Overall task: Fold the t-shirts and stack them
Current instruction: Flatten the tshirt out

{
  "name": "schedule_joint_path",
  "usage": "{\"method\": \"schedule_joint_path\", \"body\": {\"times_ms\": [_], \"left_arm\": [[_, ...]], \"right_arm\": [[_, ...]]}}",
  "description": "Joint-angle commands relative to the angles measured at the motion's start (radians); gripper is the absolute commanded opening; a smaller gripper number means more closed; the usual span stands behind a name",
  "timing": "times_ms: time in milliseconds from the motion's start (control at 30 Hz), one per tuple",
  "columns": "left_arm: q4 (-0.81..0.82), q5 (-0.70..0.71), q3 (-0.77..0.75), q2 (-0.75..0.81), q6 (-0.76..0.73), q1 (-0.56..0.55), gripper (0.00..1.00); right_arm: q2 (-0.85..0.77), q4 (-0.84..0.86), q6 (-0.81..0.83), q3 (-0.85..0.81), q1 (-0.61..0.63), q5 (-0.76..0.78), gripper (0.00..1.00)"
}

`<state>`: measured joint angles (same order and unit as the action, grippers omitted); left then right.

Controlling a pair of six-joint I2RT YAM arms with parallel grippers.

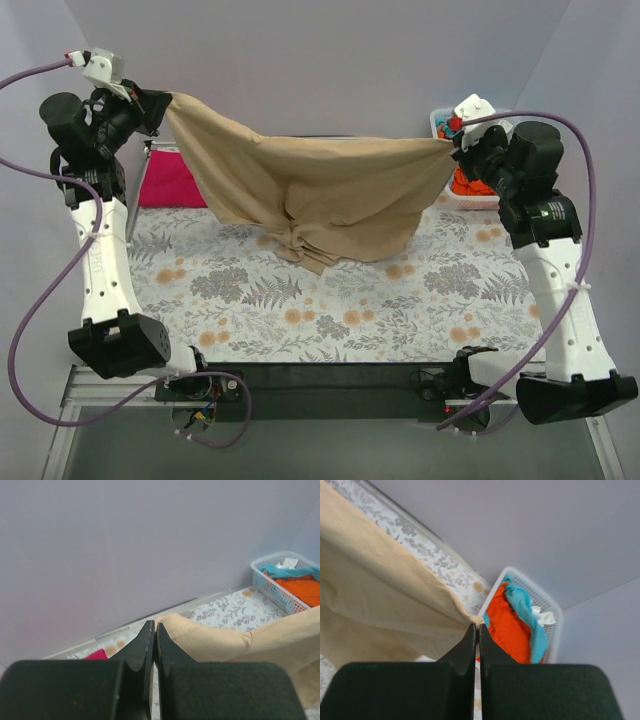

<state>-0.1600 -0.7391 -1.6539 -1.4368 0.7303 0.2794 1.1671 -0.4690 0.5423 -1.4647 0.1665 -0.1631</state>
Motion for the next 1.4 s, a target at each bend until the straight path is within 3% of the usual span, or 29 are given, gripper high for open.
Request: {"method": "schedule_joint_path", "body": {"times_ms": [0, 333, 633, 867, 1133, 1267, 1367], "left_arm": [[0.125, 0.046, 0.026, 0.111, 0.05, 0.004, 0.0], [0.149, 0.084, 0.063, 0.332, 0.015, 0.004, 0.0], [0.064, 0.299, 0.042, 0.593, -0.068, 0.001, 0.0], [0.076, 0.325, -0.09, 0.645, -0.072, -0.02, 0.0], [0.148, 0.414, -0.202, 0.598, -0.111, -0.02, 0.0], [0.126, 0.376, -0.196, 0.566, -0.115, -0.02, 0.0], [0.108, 0.27, -0.065, 0.597, -0.095, -0.019, 0.0]], "right_arm": [[-0.063, 0.035, 0.025, -0.066, -0.002, 0.069, 0.01], [-0.199, 0.004, -0.002, -0.161, -0.001, 0.1, 0.01], [-0.377, 0.0, -0.011, -0.236, -0.002, 0.106, 0.01], [-0.457, 0.075, -0.018, -0.302, -0.001, 0.119, 0.01], [-0.425, 0.168, 0.025, -0.404, -0.001, 0.139, 0.01], [-0.408, 0.184, 0.044, -0.317, -0.002, 0.113, 0.01], [-0.434, 0.23, 0.05, -0.141, -0.001, 0.07, 0.01]]}}
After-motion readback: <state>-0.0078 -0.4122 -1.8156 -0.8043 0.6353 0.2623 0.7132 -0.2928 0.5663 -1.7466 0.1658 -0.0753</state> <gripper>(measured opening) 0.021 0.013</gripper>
